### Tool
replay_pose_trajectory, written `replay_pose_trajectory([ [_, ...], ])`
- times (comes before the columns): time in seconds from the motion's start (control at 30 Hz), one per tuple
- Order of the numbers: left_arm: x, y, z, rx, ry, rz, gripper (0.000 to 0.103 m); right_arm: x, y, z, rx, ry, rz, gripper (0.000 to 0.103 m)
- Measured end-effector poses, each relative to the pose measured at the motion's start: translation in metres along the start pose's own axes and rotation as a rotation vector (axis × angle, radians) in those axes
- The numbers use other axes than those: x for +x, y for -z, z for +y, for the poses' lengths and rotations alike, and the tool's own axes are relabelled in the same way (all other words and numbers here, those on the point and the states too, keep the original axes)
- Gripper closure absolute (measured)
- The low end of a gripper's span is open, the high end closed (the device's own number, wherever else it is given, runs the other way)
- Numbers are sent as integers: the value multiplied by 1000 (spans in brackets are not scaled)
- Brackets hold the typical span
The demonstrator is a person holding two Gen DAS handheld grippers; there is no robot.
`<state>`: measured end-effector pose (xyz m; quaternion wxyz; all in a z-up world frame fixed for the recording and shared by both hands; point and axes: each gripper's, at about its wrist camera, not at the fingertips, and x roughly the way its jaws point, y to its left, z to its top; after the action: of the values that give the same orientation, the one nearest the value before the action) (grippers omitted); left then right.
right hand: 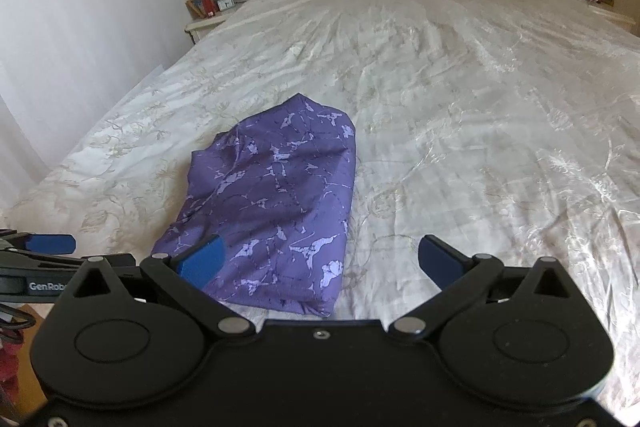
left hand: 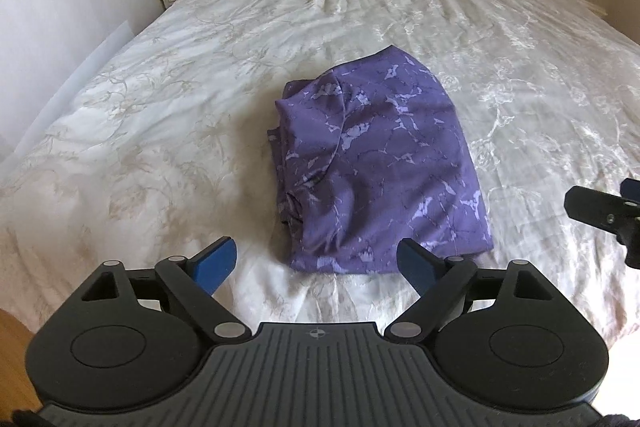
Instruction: Fold large clothes
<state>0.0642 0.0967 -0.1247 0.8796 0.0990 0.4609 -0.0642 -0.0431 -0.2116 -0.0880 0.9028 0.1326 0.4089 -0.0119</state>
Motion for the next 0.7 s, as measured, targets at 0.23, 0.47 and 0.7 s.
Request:
replay_pose_trajectory([
  [0.23,-10,11,1,-20,17,1,16,-13,9,6,-14,10,-15,1],
  [0.47,-15,15,-1,-12,-1,4,16,-17,14,7,-13,27,-1,1],
  [0.7,-13,19,2,-29,3,30,16,-19,21,12,-23,33,24,1],
])
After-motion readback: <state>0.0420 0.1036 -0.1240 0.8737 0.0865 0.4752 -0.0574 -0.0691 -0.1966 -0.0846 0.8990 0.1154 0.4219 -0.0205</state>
